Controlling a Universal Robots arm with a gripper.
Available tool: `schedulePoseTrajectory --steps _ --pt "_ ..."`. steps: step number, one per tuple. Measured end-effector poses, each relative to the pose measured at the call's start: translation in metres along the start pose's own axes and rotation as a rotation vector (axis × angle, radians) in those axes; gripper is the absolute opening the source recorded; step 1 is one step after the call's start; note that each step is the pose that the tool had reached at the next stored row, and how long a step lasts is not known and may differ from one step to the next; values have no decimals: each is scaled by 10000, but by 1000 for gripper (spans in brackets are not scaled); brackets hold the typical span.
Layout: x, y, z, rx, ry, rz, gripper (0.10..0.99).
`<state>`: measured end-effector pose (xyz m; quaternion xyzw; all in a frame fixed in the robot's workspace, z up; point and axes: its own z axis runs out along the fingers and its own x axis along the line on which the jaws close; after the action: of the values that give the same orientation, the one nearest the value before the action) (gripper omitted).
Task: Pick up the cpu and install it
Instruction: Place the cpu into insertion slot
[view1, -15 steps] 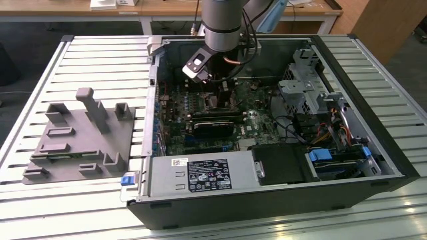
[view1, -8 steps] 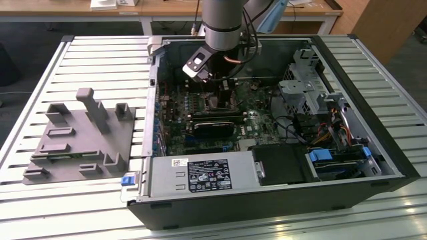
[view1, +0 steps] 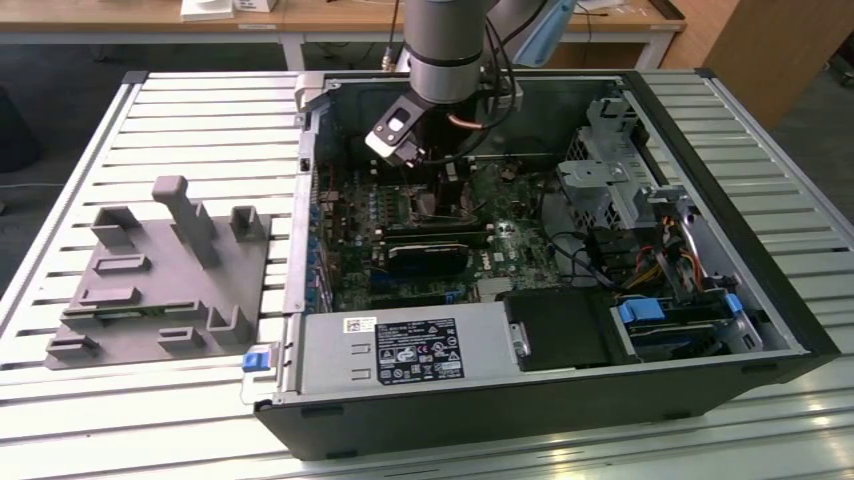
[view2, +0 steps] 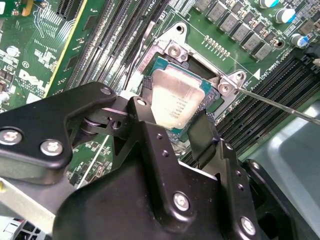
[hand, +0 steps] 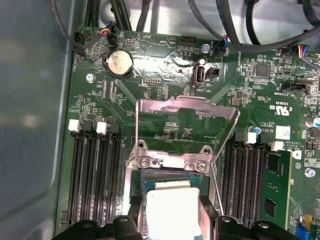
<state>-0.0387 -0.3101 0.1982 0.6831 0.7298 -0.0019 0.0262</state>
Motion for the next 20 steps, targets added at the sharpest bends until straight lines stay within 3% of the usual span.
schedulePoseTrajectory --steps 20 --pt "-10 0 -11 1 -24 -1 557"
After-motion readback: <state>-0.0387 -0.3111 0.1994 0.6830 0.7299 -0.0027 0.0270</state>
